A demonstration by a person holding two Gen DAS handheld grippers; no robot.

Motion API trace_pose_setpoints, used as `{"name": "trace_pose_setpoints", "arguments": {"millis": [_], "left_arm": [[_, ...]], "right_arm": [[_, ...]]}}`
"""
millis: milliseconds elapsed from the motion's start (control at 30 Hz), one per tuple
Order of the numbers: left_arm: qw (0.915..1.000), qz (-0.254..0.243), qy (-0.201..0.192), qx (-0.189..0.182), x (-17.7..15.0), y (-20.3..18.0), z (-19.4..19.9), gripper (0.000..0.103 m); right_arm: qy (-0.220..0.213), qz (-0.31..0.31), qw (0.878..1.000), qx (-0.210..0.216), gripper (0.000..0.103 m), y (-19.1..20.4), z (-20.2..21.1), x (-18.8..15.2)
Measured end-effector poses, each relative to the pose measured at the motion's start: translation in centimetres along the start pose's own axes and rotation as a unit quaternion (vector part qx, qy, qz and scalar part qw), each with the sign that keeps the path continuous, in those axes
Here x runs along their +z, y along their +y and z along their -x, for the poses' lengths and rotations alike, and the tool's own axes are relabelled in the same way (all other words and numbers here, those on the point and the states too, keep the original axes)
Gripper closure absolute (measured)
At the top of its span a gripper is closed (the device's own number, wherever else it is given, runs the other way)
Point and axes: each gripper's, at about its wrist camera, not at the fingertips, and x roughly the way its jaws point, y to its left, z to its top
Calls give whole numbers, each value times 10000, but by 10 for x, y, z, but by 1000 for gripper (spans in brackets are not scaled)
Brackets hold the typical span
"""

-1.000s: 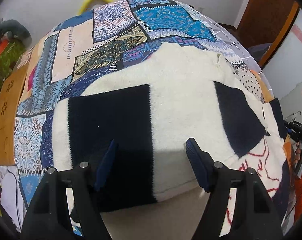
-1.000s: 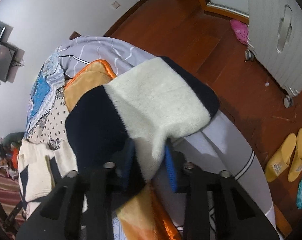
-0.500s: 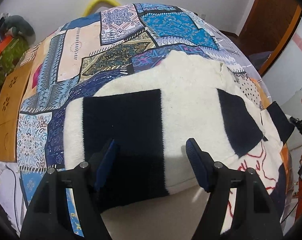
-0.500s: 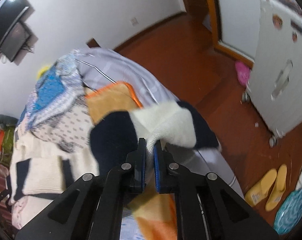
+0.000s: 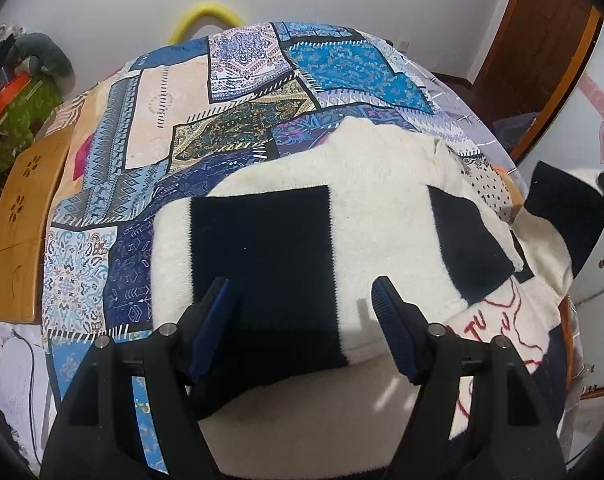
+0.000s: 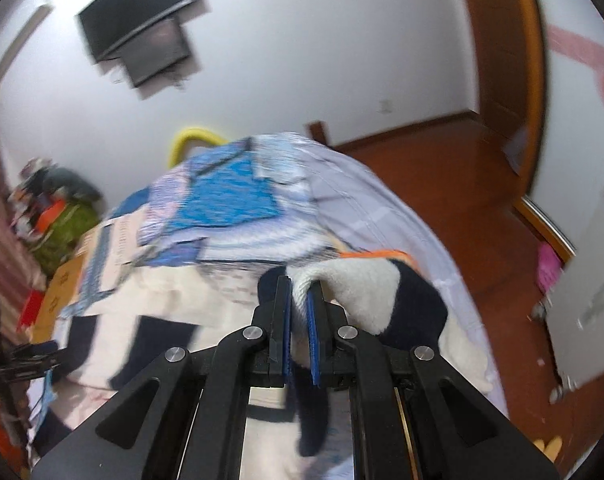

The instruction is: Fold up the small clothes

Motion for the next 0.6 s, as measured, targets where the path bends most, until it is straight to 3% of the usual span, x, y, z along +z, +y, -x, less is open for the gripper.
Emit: {"name": "trace_pose_setpoints", "arguments": {"millis": [367,600], "left_arm": [[9999,42,-94,-35,-12,13,16,32],[9994,-290,-141,122,-20,4,21,32]], "right_arm": [[463,545,9925,990,97,93,-36,-15],[1185,845,9813,1255,96,134,-75,-49]]}}
